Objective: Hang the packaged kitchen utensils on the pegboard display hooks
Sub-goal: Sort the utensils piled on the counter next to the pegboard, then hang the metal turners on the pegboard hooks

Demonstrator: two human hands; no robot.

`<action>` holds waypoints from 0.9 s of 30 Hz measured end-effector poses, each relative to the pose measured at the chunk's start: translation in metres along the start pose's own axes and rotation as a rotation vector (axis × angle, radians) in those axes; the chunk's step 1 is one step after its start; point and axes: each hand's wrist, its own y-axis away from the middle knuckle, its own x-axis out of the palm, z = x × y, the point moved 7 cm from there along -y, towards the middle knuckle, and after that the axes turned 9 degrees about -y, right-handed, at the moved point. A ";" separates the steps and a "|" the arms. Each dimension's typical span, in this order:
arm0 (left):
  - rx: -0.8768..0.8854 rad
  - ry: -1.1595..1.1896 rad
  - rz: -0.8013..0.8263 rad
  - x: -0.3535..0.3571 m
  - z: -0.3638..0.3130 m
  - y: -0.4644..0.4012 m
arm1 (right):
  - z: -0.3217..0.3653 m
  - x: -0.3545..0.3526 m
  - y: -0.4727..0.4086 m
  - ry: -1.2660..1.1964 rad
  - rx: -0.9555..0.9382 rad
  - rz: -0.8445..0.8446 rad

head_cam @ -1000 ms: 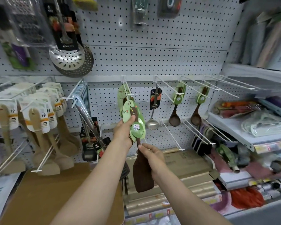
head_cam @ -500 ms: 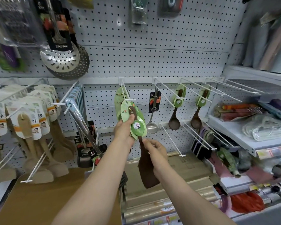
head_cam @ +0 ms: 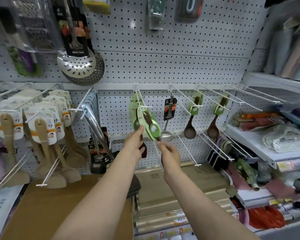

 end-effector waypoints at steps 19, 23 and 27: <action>-0.071 0.082 -0.069 -0.184 0.038 0.131 | -0.091 0.098 0.154 0.012 0.284 0.173; -0.081 0.130 -0.129 -0.280 0.028 0.158 | -0.125 0.157 0.204 0.035 0.335 0.198; -0.078 0.142 -0.182 -0.400 0.021 0.188 | -0.179 0.241 0.275 0.034 0.384 0.243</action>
